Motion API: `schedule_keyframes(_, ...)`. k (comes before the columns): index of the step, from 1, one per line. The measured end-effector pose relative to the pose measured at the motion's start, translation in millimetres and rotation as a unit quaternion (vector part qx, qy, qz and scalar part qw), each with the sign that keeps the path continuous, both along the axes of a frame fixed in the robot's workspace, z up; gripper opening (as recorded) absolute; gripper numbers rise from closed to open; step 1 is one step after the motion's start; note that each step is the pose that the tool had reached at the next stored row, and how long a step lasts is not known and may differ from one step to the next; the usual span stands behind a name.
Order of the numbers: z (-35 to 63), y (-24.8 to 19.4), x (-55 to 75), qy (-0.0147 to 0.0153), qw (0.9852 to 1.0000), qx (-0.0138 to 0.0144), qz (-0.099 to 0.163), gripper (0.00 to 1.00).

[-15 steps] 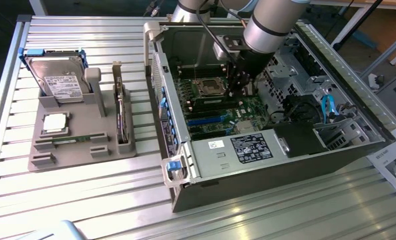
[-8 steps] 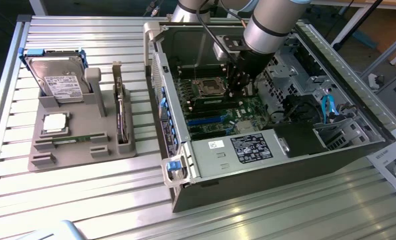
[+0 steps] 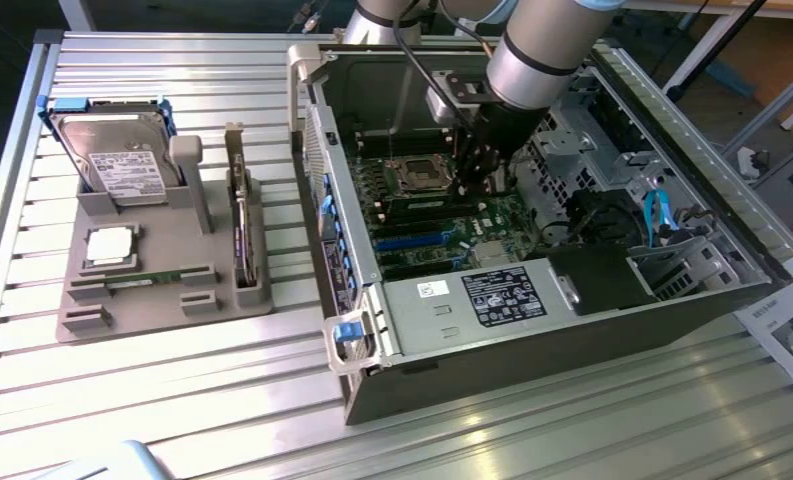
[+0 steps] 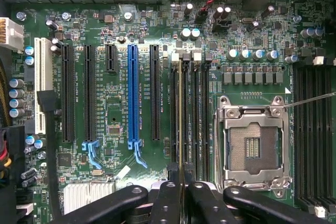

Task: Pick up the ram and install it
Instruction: 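Insert the ram into the slot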

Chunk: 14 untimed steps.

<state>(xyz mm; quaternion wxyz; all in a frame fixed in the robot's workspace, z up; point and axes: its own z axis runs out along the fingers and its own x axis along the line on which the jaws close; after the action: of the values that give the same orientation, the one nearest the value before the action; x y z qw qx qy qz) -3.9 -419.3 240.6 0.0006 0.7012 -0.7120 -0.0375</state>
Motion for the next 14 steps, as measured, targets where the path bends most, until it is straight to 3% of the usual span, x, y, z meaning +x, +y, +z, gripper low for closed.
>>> schedule_keyframes(14,-0.7,0.0,-1.3,0.0,1.0,0.0,0.001,0.12)
